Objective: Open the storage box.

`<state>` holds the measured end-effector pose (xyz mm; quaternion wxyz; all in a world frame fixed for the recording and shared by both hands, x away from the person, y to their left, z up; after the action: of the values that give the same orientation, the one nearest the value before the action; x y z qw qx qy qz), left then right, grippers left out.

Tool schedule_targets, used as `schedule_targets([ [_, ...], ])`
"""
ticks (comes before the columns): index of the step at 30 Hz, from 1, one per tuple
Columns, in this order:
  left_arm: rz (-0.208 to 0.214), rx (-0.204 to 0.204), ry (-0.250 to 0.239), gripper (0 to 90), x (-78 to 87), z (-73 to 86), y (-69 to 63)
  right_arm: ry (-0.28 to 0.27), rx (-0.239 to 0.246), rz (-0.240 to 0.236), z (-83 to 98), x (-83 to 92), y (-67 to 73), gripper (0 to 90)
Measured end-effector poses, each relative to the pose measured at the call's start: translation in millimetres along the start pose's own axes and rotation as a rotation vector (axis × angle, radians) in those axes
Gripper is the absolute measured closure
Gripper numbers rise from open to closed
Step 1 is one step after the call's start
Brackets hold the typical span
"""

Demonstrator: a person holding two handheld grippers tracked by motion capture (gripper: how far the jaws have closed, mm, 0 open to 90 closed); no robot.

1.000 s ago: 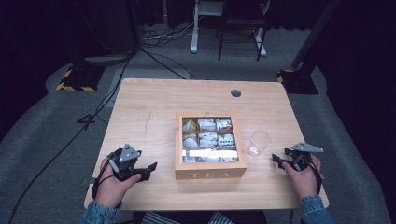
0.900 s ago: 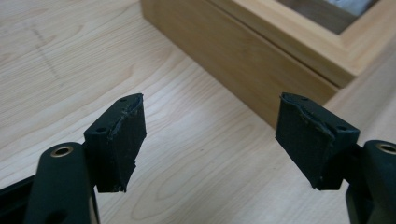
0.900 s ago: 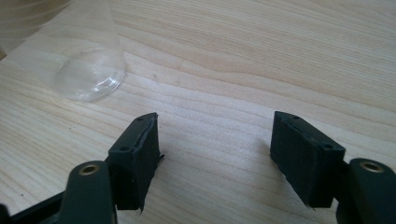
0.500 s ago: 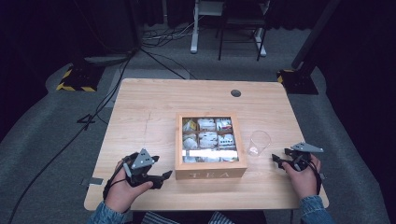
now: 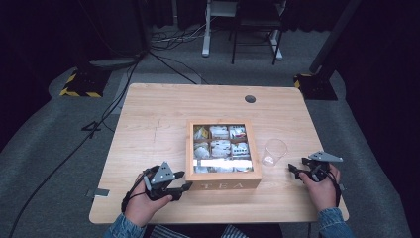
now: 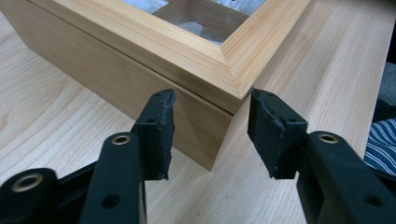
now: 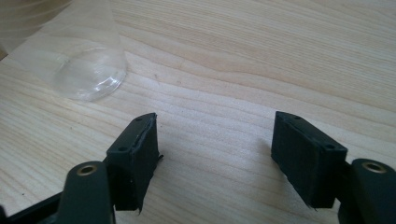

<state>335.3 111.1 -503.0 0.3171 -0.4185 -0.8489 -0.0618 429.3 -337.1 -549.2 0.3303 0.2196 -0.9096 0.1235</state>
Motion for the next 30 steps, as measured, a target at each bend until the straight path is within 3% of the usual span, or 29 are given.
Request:
schedule_targets([
  [12,-0.003,0.001,0.013,55.2,1.5,-0.9,-0.9,0.001,0.004,-0.003,0.1,-0.1,0.2,31.3],
  [21,-0.017,-0.033,-0.001,59.4,4.3,-5.3,-3.4,0.002,0.005,-0.005,0.0,-0.2,0.5,30.7],
  [28,-0.014,-0.012,-0.021,56.8,5.4,-9.4,-4.3,0.002,0.005,-0.005,0.0,-0.2,0.5,30.7],
  [30,-0.031,-0.007,-0.032,50.6,6.5,-12.5,-3.4,0.002,0.005,-0.005,0.1,-0.2,0.5,30.4],
])
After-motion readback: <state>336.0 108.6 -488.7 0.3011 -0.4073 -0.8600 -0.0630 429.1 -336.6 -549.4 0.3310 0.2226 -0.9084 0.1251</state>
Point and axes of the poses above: each handheld gripper's, and its own axes: x roughly backward along the jaws, z roughly out of its underside, y roughly to its left, the point moved 7 cm from there along -x, roughly forward along the jaws, and after that the axes turned 6 degrees about x, right-handed, at the moved point
